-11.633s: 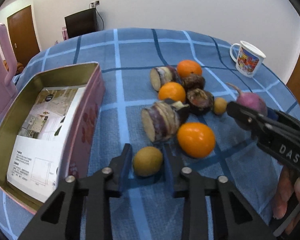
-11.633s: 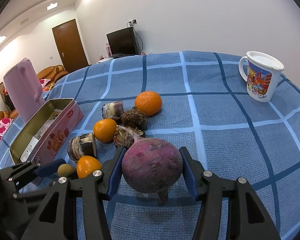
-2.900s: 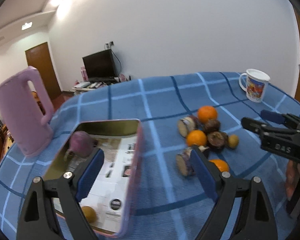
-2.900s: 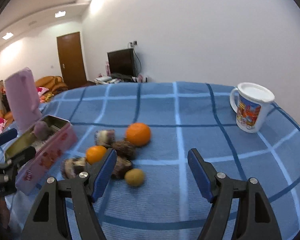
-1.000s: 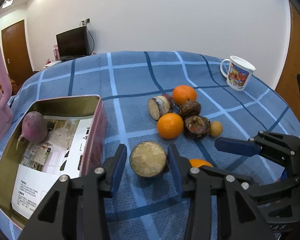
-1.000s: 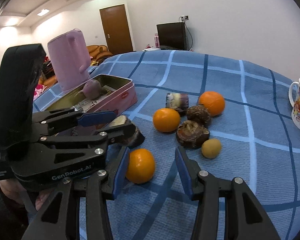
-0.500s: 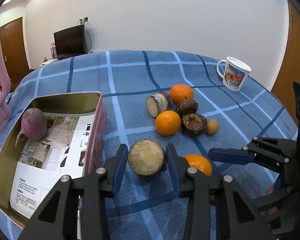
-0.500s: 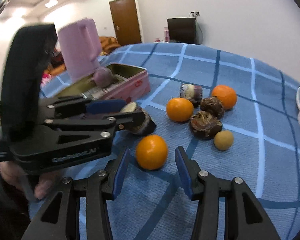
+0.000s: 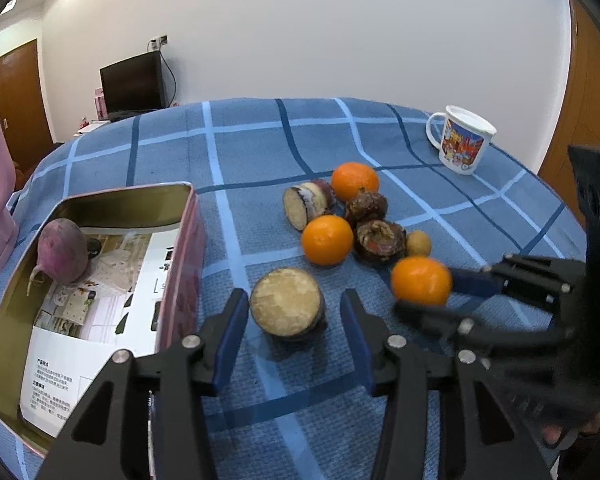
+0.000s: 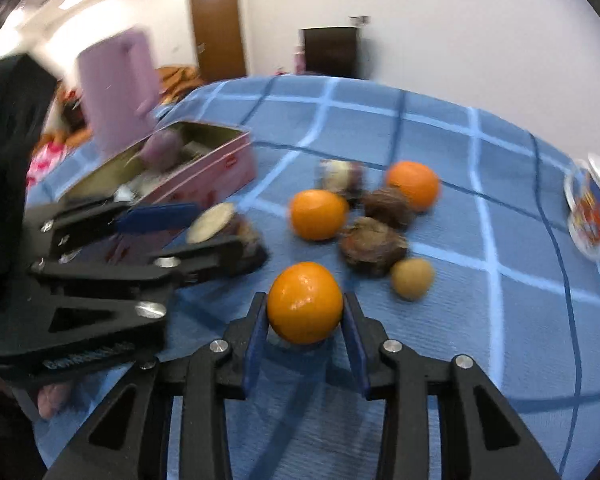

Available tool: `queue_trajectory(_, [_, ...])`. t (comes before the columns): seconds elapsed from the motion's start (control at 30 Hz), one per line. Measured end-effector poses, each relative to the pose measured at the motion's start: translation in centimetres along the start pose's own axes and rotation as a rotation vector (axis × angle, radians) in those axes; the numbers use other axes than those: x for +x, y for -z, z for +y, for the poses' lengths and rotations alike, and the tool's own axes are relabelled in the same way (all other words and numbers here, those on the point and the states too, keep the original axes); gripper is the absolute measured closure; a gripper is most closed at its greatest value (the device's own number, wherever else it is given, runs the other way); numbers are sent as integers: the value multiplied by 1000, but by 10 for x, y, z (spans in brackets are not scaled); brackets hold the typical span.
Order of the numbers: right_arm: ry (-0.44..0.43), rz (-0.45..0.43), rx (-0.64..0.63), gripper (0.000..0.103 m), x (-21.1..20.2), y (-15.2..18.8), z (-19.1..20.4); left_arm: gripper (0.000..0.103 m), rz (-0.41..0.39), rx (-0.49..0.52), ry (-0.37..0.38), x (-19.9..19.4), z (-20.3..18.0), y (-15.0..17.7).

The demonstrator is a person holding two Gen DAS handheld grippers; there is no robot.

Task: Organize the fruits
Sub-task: 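Lift the taro piece with the left gripper while the right gripper lifts the orange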

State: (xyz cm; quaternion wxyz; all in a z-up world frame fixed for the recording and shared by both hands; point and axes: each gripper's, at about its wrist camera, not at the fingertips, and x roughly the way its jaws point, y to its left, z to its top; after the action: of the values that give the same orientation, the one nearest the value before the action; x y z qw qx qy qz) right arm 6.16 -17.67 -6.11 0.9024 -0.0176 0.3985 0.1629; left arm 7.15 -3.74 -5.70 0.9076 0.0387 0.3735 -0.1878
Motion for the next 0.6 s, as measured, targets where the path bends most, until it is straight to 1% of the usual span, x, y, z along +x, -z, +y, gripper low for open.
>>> queue_trajectory(0.1, [1, -11, 61, 65, -3, 1, -12, 52, 7, 9, -12, 2, -2, 0])
queue_trajectory(0.13, [0, -10, 71, 65, -3, 1, -15, 51, 17, 24, -29, 4, -6, 0])
queue_trajectory(0.17, [-4, -10, 73, 65, -3, 0, -15, 45, 25, 40, -35, 5, -10, 0])
queue_trajectory(0.2, [-3, -10, 71, 65, -4, 0, -14, 44, 33, 54, -44, 7, -13, 0])
queue_trajectory(0.23, [2, -10, 67, 65, -3, 0, -13, 46, 37, 58, -58, 8, -14, 0])
queue_trajectory(0.27, [9, -12, 62, 65, -4, 0, -13, 51, 34, 51, -61, 8, -12, 0])
queue_trajectory(0.3, [10, -16, 58, 65, -5, 0, -12, 53, 25, 35, -55, 6, -9, 0])
queue_trajectory(0.33, [9, -21, 56, 65, -7, 0, -11, 61, 17, 21, -50, 4, -6, 0])
queue_trajectory(0.4, [11, -31, 58, 65, -7, 0, -12, 62, 5, 1, -29, 2, -1, 0])
queue_trajectory(0.6, [9, -63, 66, 65, -12, 0, -13, 62, -6, 5, -18, -2, 2, 1])
